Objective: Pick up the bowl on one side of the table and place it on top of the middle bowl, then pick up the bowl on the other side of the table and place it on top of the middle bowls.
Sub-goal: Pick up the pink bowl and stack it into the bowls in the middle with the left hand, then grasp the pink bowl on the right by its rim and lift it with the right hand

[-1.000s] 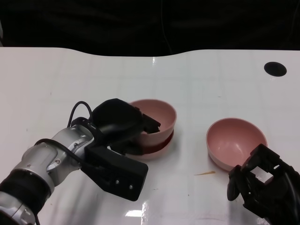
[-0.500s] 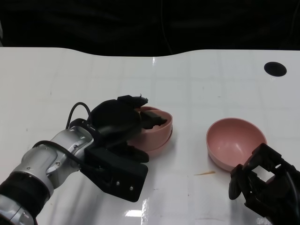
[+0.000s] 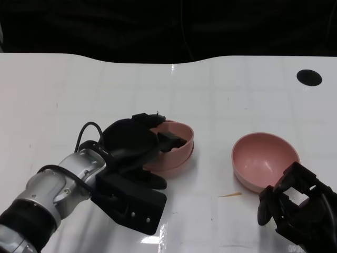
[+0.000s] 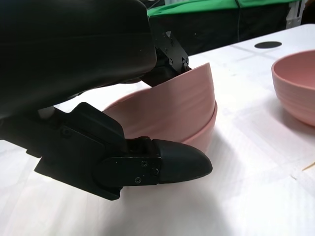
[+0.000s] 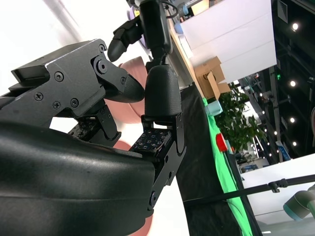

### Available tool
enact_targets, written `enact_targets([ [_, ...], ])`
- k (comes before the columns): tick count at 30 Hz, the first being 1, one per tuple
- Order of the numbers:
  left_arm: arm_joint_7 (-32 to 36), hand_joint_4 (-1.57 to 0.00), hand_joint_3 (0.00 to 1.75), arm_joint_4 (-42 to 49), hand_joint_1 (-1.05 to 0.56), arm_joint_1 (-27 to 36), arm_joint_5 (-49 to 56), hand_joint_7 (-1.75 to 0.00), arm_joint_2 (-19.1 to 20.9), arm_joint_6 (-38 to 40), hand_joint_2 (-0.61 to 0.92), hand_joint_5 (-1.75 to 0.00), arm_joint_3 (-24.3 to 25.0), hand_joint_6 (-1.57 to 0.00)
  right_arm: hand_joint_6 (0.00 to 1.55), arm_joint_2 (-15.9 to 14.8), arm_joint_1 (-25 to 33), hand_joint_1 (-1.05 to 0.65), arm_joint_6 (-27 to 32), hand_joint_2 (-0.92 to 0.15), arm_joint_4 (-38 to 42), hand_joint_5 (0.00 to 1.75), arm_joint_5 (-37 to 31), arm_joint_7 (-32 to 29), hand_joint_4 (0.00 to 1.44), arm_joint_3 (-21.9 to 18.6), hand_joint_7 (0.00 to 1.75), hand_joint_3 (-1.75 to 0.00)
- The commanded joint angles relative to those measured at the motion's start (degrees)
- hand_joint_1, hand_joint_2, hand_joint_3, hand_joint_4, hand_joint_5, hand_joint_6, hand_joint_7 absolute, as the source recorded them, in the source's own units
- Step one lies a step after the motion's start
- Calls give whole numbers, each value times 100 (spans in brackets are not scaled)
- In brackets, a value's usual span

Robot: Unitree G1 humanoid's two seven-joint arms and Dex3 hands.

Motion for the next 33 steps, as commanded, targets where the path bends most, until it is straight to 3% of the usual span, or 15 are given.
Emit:
enact_targets([
  [1,136,-3,61,98,-91,126,106,0,26,74,92,0,-86,-34,80,-67,6,-7,-15,-61,-29,173,50,-4,86,-64,140,-97],
  [11,577,0,65,435,-91,125,311,0,-93,214,92,0,-286,-26,78,-74,-20,-7,-57,-62,24,173,63,55,85,-84,142,-97],
  [20,331,0,65,-177,-91,154,98,0,140,70,92,0,-112,-25,80,-67,-31,-6,-65,-61,45,173,91,77,86,-128,140,-97],
  [21,209,-8,61,-526,-87,236,-58,-2,241,11,92,-3,19,-30,79,-59,-30,-6,-87,-61,46,173,46,31,86,-130,140,-98],
  [25,246,-65,17,-1359,-51,676,-569,-6,493,-286,92,-10,505,-69,77,-59,-45,-7,-91,-60,65,174,67,64,84,-150,144,-98],
  [30,-242,-103,12,-1956,-21,1380,-1932,-8,403,-410,92,-12,1189,-96,78,-83,-57,-6,-37,-59,50,175,80,50,85,-182,143,-101],
  [33,-694,-108,22,-2239,-9,1660,-2625,-9,310,-298,92,-14,1445,-101,78,-86,-53,-6,1,-59,29,175,91,41,85,-192,143,-101],
])
